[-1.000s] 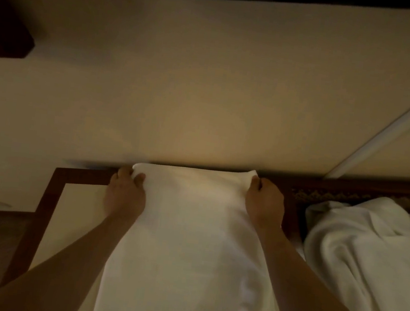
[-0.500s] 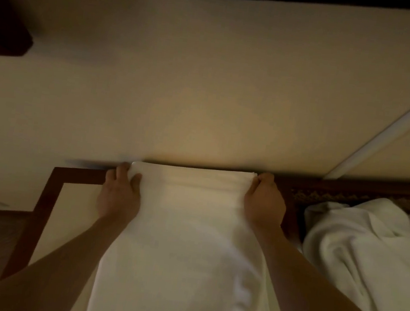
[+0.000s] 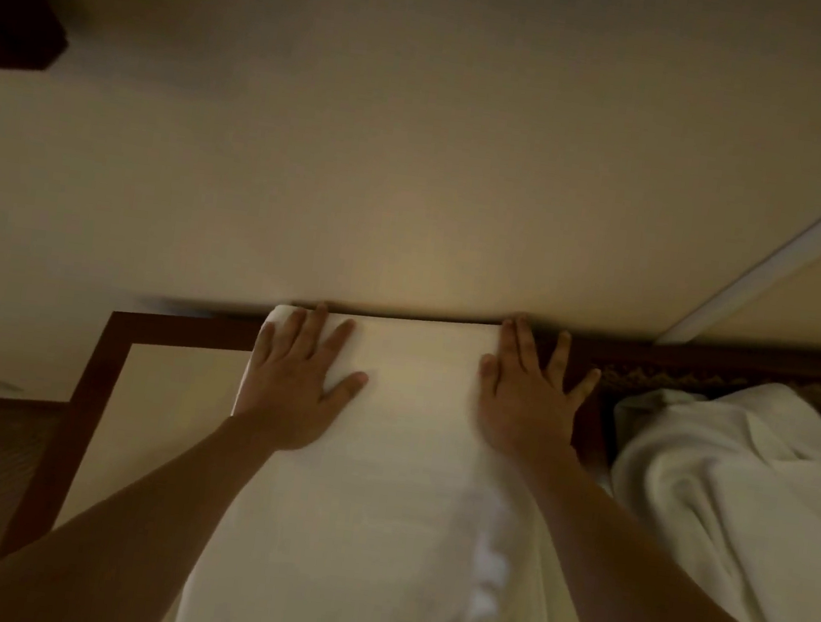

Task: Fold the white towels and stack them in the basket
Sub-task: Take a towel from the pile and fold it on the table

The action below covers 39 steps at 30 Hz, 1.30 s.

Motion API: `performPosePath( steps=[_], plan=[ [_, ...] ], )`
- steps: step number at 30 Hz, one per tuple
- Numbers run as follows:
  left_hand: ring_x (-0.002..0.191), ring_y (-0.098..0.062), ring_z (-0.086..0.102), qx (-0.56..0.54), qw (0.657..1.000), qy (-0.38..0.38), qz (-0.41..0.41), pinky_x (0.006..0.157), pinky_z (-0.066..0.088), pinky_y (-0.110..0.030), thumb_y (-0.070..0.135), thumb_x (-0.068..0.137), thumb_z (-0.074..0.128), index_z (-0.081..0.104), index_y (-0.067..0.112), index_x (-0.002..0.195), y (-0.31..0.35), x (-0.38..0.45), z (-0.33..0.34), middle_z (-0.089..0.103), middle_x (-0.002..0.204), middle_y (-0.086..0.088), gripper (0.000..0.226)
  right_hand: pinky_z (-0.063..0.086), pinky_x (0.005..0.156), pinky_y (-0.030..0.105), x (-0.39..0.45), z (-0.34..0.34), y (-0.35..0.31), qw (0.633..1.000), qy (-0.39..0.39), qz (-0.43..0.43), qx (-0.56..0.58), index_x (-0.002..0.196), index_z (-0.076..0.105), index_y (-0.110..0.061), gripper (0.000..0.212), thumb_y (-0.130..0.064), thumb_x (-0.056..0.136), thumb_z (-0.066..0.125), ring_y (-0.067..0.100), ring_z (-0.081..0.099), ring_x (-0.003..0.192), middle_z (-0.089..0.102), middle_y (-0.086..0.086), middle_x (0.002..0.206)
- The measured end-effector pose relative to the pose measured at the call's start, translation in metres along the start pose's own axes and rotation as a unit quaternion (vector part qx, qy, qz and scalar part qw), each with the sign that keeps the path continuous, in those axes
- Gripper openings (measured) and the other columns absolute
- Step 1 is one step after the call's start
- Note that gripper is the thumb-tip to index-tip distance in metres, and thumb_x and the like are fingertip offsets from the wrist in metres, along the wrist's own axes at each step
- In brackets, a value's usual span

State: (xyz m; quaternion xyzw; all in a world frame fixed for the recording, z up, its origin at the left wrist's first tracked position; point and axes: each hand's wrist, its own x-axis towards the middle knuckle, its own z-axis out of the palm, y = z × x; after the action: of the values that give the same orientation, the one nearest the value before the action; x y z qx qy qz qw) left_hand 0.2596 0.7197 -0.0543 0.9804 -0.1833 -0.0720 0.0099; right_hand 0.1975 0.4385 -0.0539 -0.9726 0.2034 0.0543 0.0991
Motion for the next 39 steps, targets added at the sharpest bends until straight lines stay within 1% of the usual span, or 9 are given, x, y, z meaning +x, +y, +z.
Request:
performPosePath(
  steps=[4, 6, 10, 12, 20, 25, 29, 33, 39],
  plan=[
    [0.155, -0.031, -0.004, -0.023, 0.989, -0.046, -0.142, 0.120, -0.002, -0.065, 0.069, 0.096, 0.006, 0.002, 0.033, 0.161, -0.027, -0.009, -0.008, -0.003, 0.170, 0.002, 0.075, -0.008, 0.110, 0.077, -0.003, -0.011, -0.002, 0.994, 0.000, 0.109, 0.024, 0.161, 0.001, -0.027, 0.062, -0.045, 0.104, 0.018, 0.037, -0.013, 0.153, -0.006, -0.010, 0.169],
    [0.154, -0.038, -0.001, -0.016, 0.981, -0.024, -0.190, 0.119, 0.001, -0.066, 0.060, 0.101, 0.008, 0.008, 0.024, 0.162, -0.023, -0.019, -0.013, 0.001, 0.170, -0.003, 0.071, -0.006, 0.110, 0.076, -0.018, -0.015, -0.012, 0.997, 0.042, 0.066, -0.005, 0.161, 0.005, -0.022, 0.064, -0.041, 0.104, 0.025, 0.039, -0.009, 0.153, -0.006, -0.004, 0.169],
    [0.156, -0.027, -0.003, -0.048, 0.998, 0.006, 0.046, 0.122, -0.001, -0.056, 0.065, 0.098, 0.007, 0.006, 0.036, 0.161, 0.038, -0.045, 0.000, -0.006, 0.170, 0.001, 0.069, -0.009, 0.116, 0.068, -0.050, 0.000, -0.041, 0.980, 0.004, -0.195, -0.034, 0.162, 0.005, -0.028, 0.065, -0.052, 0.103, 0.017, 0.031, -0.011, 0.155, -0.008, -0.003, 0.169],
    [0.156, -0.022, -0.010, -0.029, 0.998, -0.027, 0.055, 0.124, -0.003, -0.054, 0.072, 0.095, 0.006, -0.003, 0.043, 0.159, 0.039, -0.052, 0.006, -0.015, 0.168, 0.008, 0.071, -0.007, 0.116, 0.069, -0.047, 0.006, -0.023, 0.990, -0.029, -0.134, -0.029, 0.161, 0.002, -0.032, 0.065, -0.058, 0.102, 0.012, 0.027, -0.011, 0.155, -0.010, -0.008, 0.169],
    [0.155, -0.036, -0.001, -0.070, 0.972, -0.081, -0.209, 0.119, 0.003, -0.066, 0.060, 0.102, 0.015, 0.001, 0.029, 0.161, -0.034, -0.085, -0.011, -0.005, 0.170, -0.001, 0.067, -0.007, 0.111, 0.076, -0.049, -0.011, 0.003, 0.995, -0.056, 0.083, 0.027, 0.161, 0.001, -0.028, 0.065, -0.054, 0.103, 0.013, 0.037, -0.013, 0.153, -0.013, -0.002, 0.169],
    [0.121, -0.022, 0.056, -0.276, 0.958, -0.014, -0.077, 0.107, 0.043, -0.043, 0.055, 0.095, 0.045, 0.058, 0.029, 0.133, -0.031, -0.218, -0.029, 0.059, 0.133, 0.004, 0.047, 0.001, 0.115, 0.071, -0.154, -0.017, -0.015, 0.996, -0.023, 0.023, 0.078, 0.159, 0.012, -0.028, 0.061, -0.051, 0.104, 0.024, 0.036, -0.005, 0.154, -0.006, 0.005, 0.169],
    [0.113, -0.003, 0.055, -0.278, 0.955, -0.103, -0.018, 0.102, 0.046, -0.035, 0.067, 0.088, 0.049, 0.056, 0.049, 0.119, -0.049, -0.310, -0.018, 0.052, 0.123, 0.027, 0.037, 0.025, 0.111, 0.064, -0.256, -0.016, -0.021, 0.983, 0.022, 0.072, 0.165, 0.148, 0.035, -0.026, 0.050, -0.043, 0.102, 0.040, 0.034, 0.023, 0.148, 0.017, 0.008, 0.166],
    [0.104, -0.008, 0.053, -0.173, 0.971, -0.163, -0.029, 0.096, 0.045, -0.038, 0.075, 0.081, 0.037, 0.048, 0.049, 0.124, -0.068, -0.352, -0.012, 0.055, 0.116, 0.021, 0.051, 0.032, 0.103, 0.059, -0.326, -0.010, -0.030, 0.976, 0.046, 0.087, 0.194, 0.143, 0.042, -0.024, 0.046, -0.037, 0.099, 0.048, 0.033, 0.035, 0.136, 0.024, 0.008, 0.161],
    [0.087, -0.015, 0.064, -0.307, 0.946, -0.043, -0.094, 0.081, 0.054, -0.038, 0.044, 0.102, 0.047, 0.061, 0.028, 0.100, -0.045, -0.413, -0.040, 0.066, 0.094, 0.006, 0.022, 0.042, 0.095, 0.040, -0.412, -0.017, -0.055, 0.923, -0.026, 0.085, 0.375, 0.135, 0.049, -0.019, 0.039, -0.034, 0.099, 0.056, 0.023, 0.052, 0.117, 0.051, 0.004, 0.139]
  ],
)
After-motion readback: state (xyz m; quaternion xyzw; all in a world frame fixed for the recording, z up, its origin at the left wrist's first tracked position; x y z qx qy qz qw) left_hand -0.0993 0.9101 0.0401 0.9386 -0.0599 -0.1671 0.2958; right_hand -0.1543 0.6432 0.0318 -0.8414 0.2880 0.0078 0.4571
